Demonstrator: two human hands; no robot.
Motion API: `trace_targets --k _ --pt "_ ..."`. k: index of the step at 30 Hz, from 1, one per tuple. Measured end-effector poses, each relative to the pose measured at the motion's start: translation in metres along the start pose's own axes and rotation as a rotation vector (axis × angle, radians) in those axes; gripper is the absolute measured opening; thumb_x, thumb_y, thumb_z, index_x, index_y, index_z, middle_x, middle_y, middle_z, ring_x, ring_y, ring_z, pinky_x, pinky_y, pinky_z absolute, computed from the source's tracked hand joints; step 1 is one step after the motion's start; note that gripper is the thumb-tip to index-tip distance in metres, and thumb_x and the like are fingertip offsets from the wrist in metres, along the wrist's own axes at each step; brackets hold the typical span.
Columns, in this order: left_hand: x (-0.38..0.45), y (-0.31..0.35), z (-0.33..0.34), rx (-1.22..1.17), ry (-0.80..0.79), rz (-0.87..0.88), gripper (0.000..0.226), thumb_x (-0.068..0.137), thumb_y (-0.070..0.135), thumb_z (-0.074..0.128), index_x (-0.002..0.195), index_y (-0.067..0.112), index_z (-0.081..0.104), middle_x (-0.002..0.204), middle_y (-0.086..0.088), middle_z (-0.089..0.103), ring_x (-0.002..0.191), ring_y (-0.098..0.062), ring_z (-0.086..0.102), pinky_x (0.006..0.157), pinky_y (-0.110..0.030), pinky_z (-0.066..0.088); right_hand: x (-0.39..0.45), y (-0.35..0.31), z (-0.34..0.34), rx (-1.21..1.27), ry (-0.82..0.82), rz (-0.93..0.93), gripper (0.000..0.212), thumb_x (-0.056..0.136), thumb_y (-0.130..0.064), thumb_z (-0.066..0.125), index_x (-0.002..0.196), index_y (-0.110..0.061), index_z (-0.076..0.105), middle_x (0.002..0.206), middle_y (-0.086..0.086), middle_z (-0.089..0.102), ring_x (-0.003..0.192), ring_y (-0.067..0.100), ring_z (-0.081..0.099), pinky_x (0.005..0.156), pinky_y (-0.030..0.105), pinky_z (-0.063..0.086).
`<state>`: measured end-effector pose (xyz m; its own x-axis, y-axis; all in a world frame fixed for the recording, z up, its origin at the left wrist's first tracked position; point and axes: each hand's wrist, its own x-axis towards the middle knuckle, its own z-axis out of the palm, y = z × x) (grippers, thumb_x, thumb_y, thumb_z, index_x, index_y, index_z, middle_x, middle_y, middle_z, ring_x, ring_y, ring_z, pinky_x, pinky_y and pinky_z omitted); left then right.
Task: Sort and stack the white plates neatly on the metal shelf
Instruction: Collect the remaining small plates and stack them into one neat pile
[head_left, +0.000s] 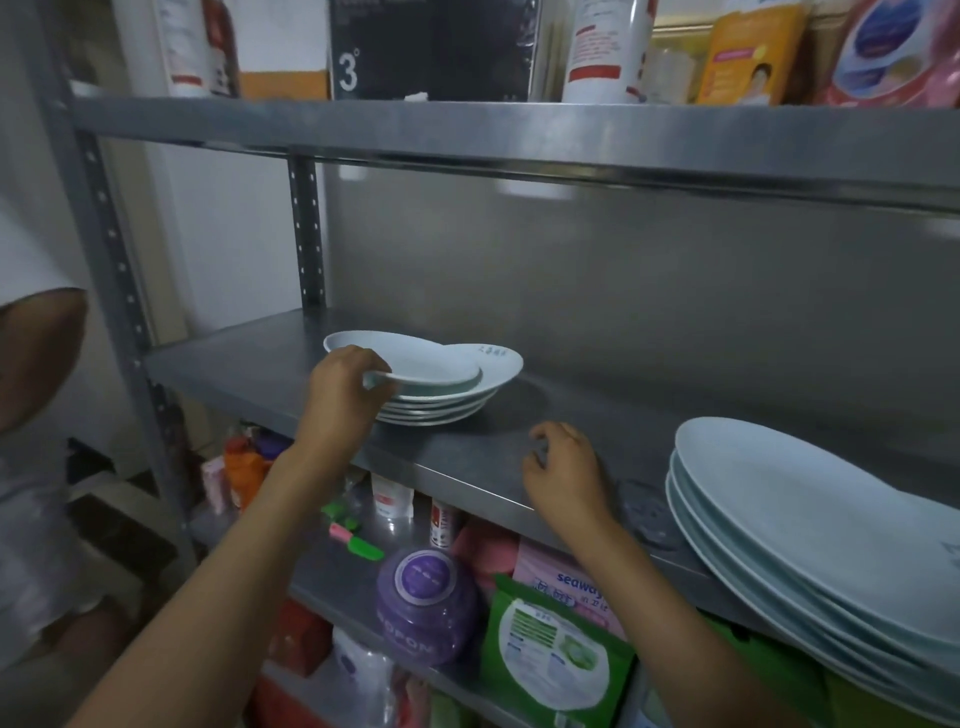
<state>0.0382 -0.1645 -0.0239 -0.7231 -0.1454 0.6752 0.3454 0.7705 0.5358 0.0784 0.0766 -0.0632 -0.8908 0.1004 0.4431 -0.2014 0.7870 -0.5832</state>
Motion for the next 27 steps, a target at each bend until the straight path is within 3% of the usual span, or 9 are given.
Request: trace_targets --k 4,8,12,15,17,22,27 --pt "-0.001 -0.008 -0.006 -0.032 -0.052 0.058 0.011 0.079 0.013 0.07 0.089 0.011 0.068 0.09 0.003 0.062 0.084 -0.013 0.054 0.073 -0.028 0.042 0.003 0.003 0.002 -0.005 -0.002 0.002 0.026 0.08 -0.009 0.056 0.105 -0.008 0.064 0.108 0.007 0.062 0.099 0.025 0.058 0.086 0.031 0.047" --pt "-0.004 -0.014 -0.007 -0.024 -0.069 0.037 0.012 0.083 0.011 0.06 0.091 0.01 0.069 0.095 -0.002 0.066 0.087 -0.013 0.054 0.075 -0.028 0.042 0.005 0.003 0.001 -0.001 -0.008 0.0 0.027 0.081 -0.009 0.055 0.106 -0.008 0.064 0.109 0.007 0.062 0.1 0.025 0.058 0.087 0.033 0.047" --pt "-0.008 -0.012 -0.009 -0.061 -0.093 -0.007 0.023 0.086 0.012 0.048 0.094 0.008 0.069 0.103 -0.007 0.067 0.095 -0.019 0.057 0.083 -0.029 0.042 0.007 0.0 0.0 -0.012 -0.008 0.001 0.027 0.082 -0.009 0.054 0.108 -0.008 0.062 0.11 0.008 0.061 0.102 0.026 0.056 0.086 0.032 0.047" --pt "-0.012 -0.003 -0.013 -0.036 -0.096 0.015 0.035 0.084 0.021 0.039 0.098 0.008 0.068 0.108 -0.009 0.067 0.101 -0.022 0.057 0.102 -0.045 0.04 0.007 -0.002 -0.003 -0.017 -0.012 -0.003 0.028 0.083 -0.01 0.054 0.11 -0.009 0.062 0.112 0.007 0.06 0.104 0.026 0.055 0.086 0.031 0.046" --pt "-0.015 0.004 -0.014 0.06 -0.091 0.068 0.037 0.088 0.023 0.038 0.105 0.008 0.067 0.115 -0.009 0.065 0.11 -0.024 0.054 0.11 -0.052 0.031 0.006 -0.003 -0.005 -0.019 -0.008 -0.004 0.03 0.083 -0.01 0.053 0.111 -0.009 0.061 0.114 0.006 0.06 0.105 0.026 0.055 0.087 0.03 0.045" --pt "-0.025 0.039 -0.008 0.129 -0.123 0.266 0.035 0.091 0.019 0.042 0.12 0.01 0.06 0.135 -0.008 0.055 0.137 -0.023 0.035 0.118 -0.042 0.009 0.001 -0.01 -0.018 -0.05 0.016 -0.051 0.034 0.084 -0.011 0.051 0.117 -0.009 0.059 0.121 0.007 0.057 0.116 0.025 0.049 0.094 0.032 0.043" --pt "-0.035 0.083 -0.001 0.132 -0.129 0.421 0.036 0.091 0.015 0.044 0.124 0.007 0.056 0.137 -0.011 0.053 0.138 -0.028 0.033 0.118 -0.046 0.013 -0.005 -0.022 -0.044 -0.196 0.049 -0.212 0.042 0.085 -0.011 0.05 0.126 -0.006 0.054 0.132 0.008 0.052 0.127 0.023 0.04 0.104 0.034 0.036"
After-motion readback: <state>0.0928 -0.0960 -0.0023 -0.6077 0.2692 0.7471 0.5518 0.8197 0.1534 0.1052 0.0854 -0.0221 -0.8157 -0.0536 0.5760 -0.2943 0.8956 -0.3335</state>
